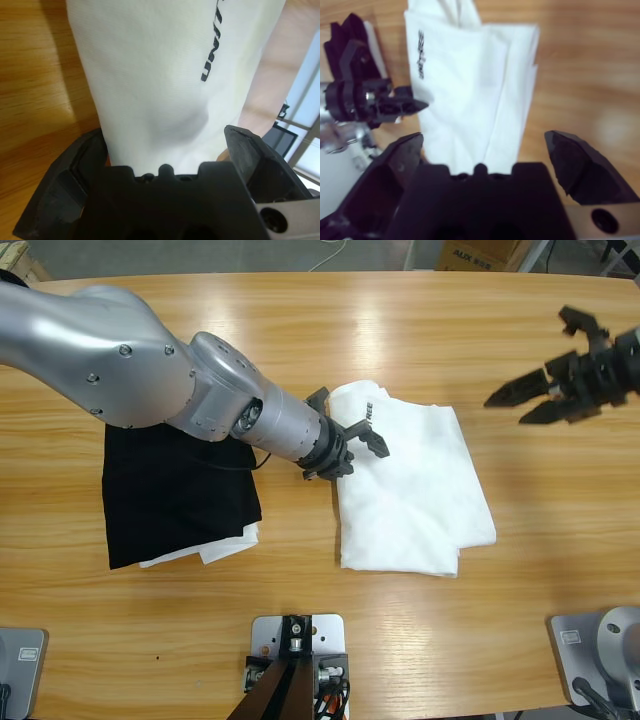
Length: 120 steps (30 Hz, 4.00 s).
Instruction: Fold clothes
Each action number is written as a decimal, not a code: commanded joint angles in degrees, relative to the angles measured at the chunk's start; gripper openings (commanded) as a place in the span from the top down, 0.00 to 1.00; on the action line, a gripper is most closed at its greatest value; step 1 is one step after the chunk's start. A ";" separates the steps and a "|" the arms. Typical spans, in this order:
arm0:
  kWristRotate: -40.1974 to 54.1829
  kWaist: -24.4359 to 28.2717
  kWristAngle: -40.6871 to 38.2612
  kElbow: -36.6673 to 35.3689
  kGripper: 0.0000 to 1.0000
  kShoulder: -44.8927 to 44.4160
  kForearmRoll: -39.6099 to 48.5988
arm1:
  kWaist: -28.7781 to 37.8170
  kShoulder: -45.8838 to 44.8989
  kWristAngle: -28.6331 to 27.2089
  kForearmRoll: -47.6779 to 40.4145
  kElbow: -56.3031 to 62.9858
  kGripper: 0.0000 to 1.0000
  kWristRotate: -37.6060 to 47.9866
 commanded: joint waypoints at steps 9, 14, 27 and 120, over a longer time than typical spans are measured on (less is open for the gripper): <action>0.05 0.71 -0.14 -3.29 0.10 4.60 6.91 | -5.20 11.77 9.44 -27.17 21.00 0.01 9.64; 0.30 0.80 -0.14 -3.42 0.10 4.60 7.24 | -5.29 17.22 9.93 -32.87 23.29 0.01 10.71; 0.32 0.80 0.12 -4.96 0.09 5.08 7.24 | 3.36 24.09 12.06 -35.35 23.94 0.01 12.47; 24.05 10.89 8.77 6.27 1.00 -33.21 39.20 | 43.88 28.71 6.14 1.04 -47.47 1.00 28.03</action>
